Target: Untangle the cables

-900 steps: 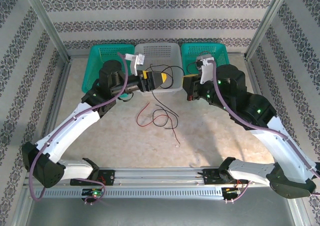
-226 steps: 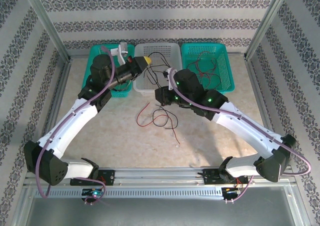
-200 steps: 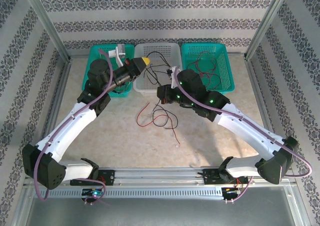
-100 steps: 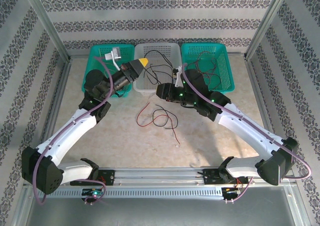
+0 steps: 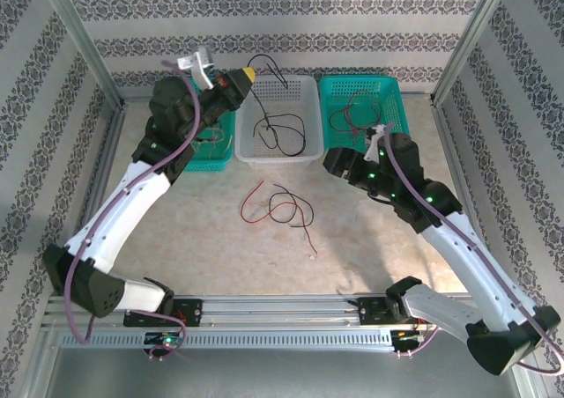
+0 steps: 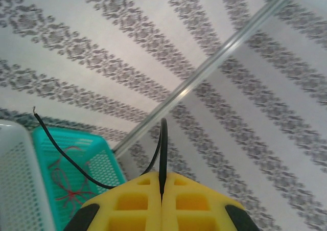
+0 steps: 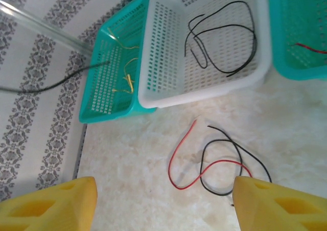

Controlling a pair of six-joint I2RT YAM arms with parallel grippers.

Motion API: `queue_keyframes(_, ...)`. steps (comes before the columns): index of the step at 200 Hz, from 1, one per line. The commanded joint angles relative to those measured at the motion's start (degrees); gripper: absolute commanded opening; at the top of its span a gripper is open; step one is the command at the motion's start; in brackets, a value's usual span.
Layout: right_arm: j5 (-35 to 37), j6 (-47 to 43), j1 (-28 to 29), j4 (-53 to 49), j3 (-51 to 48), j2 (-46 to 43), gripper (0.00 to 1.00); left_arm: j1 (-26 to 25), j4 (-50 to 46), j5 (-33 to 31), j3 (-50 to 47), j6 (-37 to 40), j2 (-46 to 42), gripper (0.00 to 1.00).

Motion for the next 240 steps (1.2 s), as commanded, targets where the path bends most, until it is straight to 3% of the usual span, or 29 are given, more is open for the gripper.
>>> queue_keyframes(1,-1.3,-0.5,-2.1,-2.4,-2.0,-2.0,0.71,0.8,-5.0,-2.4,2.1,4.2,4.4,0.0)
queue_keyframes(63,-1.8,-2.5,-4.3,-3.9,-1.1,-2.1,0.72,0.9,-12.1,-7.9,17.1,12.5,18.7,0.0)
queue_keyframes(100,-2.5,-3.2,-5.9,-4.3,-1.1,-2.4,0.72,0.9,-11.0,-9.1,19.7,15.1,25.2,0.0)
queue_keyframes(109,-3.0,-3.2,-6.4,-4.3,-1.1,-2.4,0.72,0.9,-11.5,-8.9,20.8,15.2,27.5,0.11)
queue_keyframes(117,-3.6,-3.3,-6.9,-4.4,-1.0,-2.2,0.72,0.9,-12.5,-8.8,22.0,15.1,29.5,0.31)
queue_keyframes(123,-4.1,-3.4,-7.3,-4.5,-0.9,-2.1,0.72,0.9,-13.2,-8.7,22.4,14.9,30.9,0.4)
queue_keyframes(139,-5.0,-4.1,-8.0,-5.4,-0.2,-1.9,0.72,0.7,-14.0,-10.0,21.1,13.8,32.0,0.47)
queue_keyframes(171,-5.4,-6.2,-9.1,-7.7,0.6,-2.2,0.72,-0.3,-8.2,-15.4,10.4,11.8,25.2,0.65)
queue_keyframes(177,-5.7,-6.6,-9.1,-7.9,0.6,-2.3,0.72,-0.6,-8.9,-15.9,9.8,12.1,23.9,0.75)
queue_keyframes(240,-9.4,-8.8,-9.0,-7.8,-1.5,-0.4,0.72,-4.9,-14.1,-17.6,-1.0,12.8,8.0,0.76)
